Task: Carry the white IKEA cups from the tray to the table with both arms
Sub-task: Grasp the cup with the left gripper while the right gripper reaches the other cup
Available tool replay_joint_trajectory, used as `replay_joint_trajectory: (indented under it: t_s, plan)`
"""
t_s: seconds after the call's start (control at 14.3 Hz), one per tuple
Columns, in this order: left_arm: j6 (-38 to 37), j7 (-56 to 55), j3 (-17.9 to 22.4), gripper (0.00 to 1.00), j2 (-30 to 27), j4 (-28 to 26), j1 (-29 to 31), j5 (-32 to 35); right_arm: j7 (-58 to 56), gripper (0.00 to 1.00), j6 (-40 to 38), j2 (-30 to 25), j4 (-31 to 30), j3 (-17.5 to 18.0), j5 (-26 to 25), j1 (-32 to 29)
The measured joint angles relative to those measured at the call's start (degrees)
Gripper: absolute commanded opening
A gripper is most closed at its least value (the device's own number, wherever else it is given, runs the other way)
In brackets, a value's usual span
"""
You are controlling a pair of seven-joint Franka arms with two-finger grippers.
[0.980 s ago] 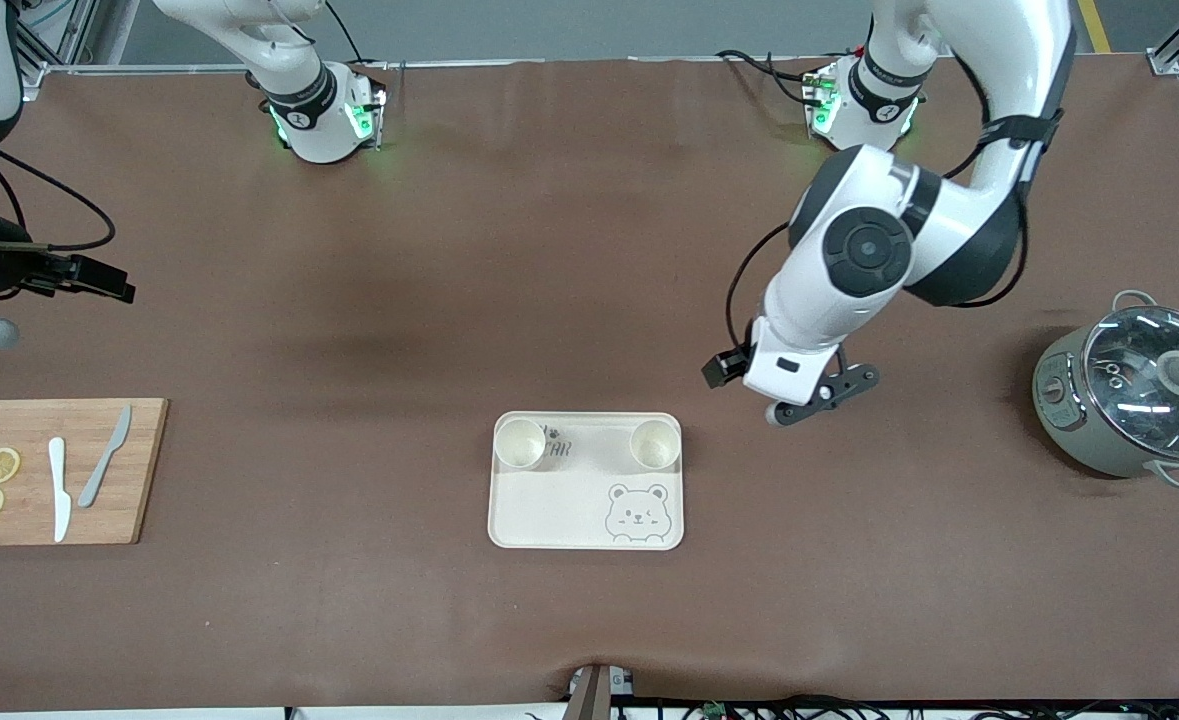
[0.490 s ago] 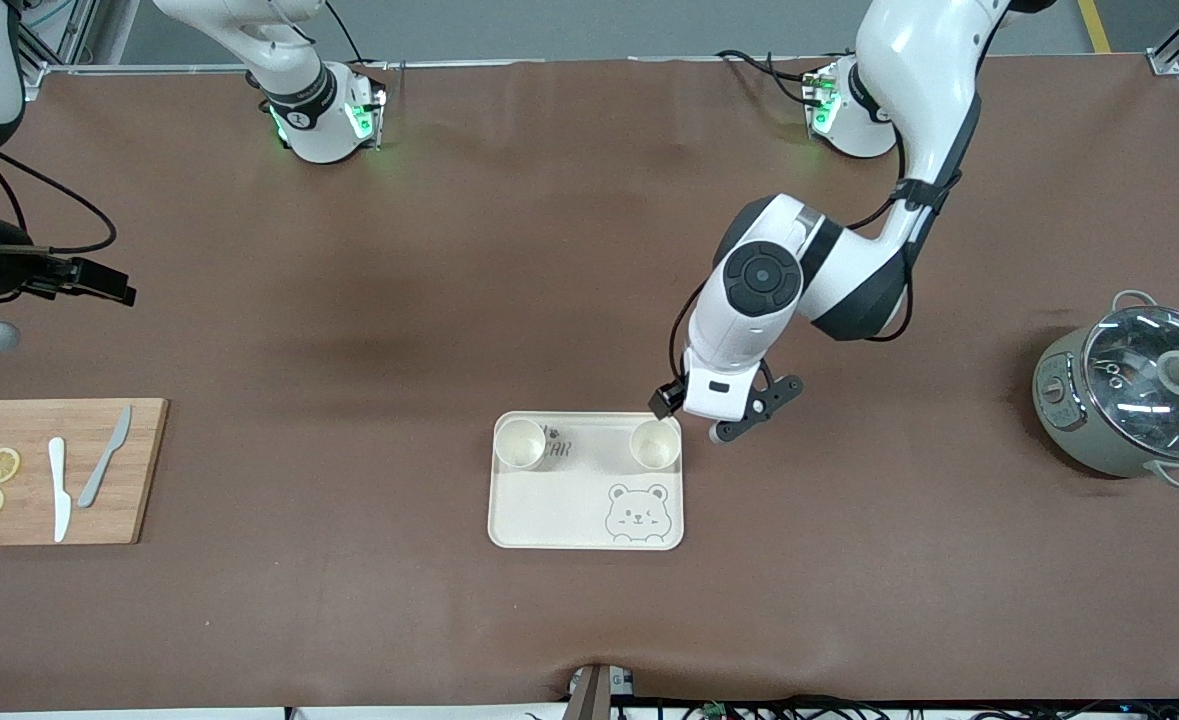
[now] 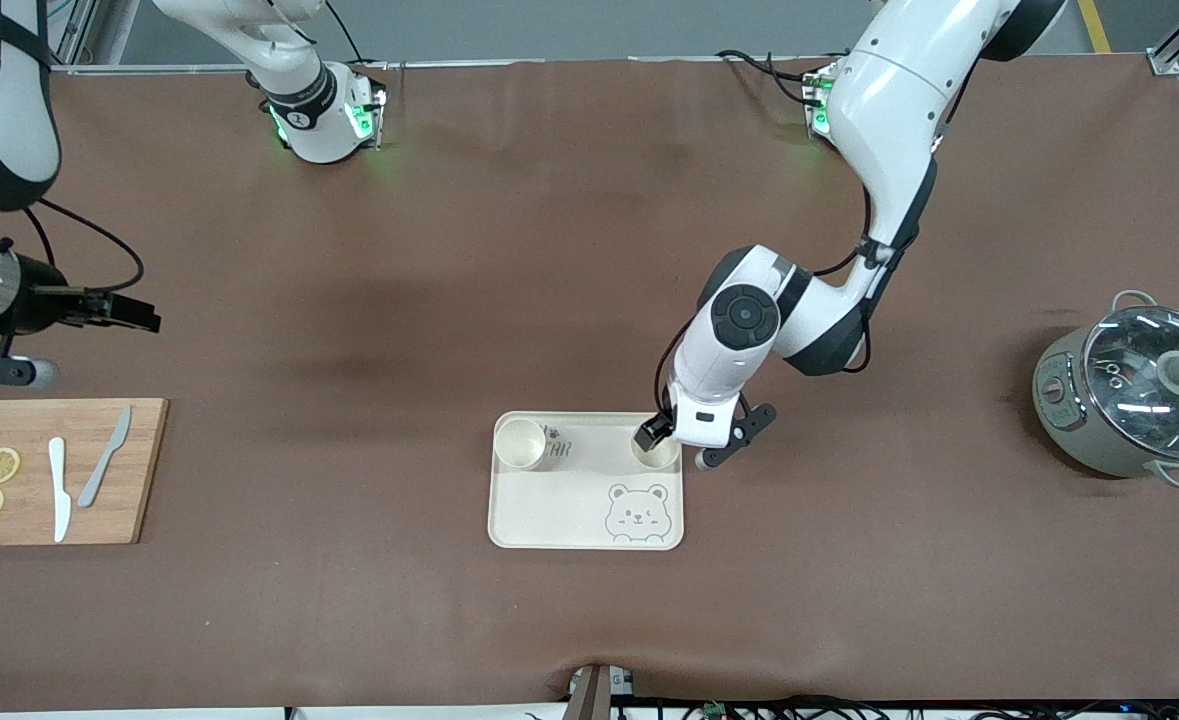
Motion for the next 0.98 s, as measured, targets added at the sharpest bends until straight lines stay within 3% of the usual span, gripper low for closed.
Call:
replay_joint_trajectory:
  t_s: [0.14, 0.28, 0.42, 0.49, 0.56, 0.98]
  plan:
    - [0.32, 0.00, 0.01, 0.68, 0.89, 0.03, -0.02, 0.01, 0.00, 1.00, 0.81, 2.85, 1.64, 0.17, 0.82, 0.55]
    - [1.43, -0.01, 0.01, 0.50, 1.52, 0.04, -0.05, 0.02, 0.00, 1.00, 1.00, 5.70, 3.62, 0.24, 1.12, 1.33]
    - [2.77, -0.01, 0.01, 0.27, 2.25, 0.04, -0.09, 0.02, 0.01, 1.00, 1.90, 8.19, 4.99, 0.26, 1.68, 2.08]
    - [3.47, -0.01, 0.01, 0.09, 2.65, 0.05, -0.10, 0.02, 0.02, 1.00, 3.17, 9.27, 5.23, 0.26, 2.73, 2.46]
    - [3.93, -0.01, 0.01, 0.00, 2.99, 0.06, -0.11, 0.02, 0.04, 1.00, 4.46, 10.28, 5.31, 0.26, 4.08, 2.85]
    - [4.29, 0.41, 0.09, 0.00, 2.73, 1.29, -0.06, 2.87, 6.03, 1.00, 8.49, 15.02, 5.59, 0.32, 11.38, 6.88]
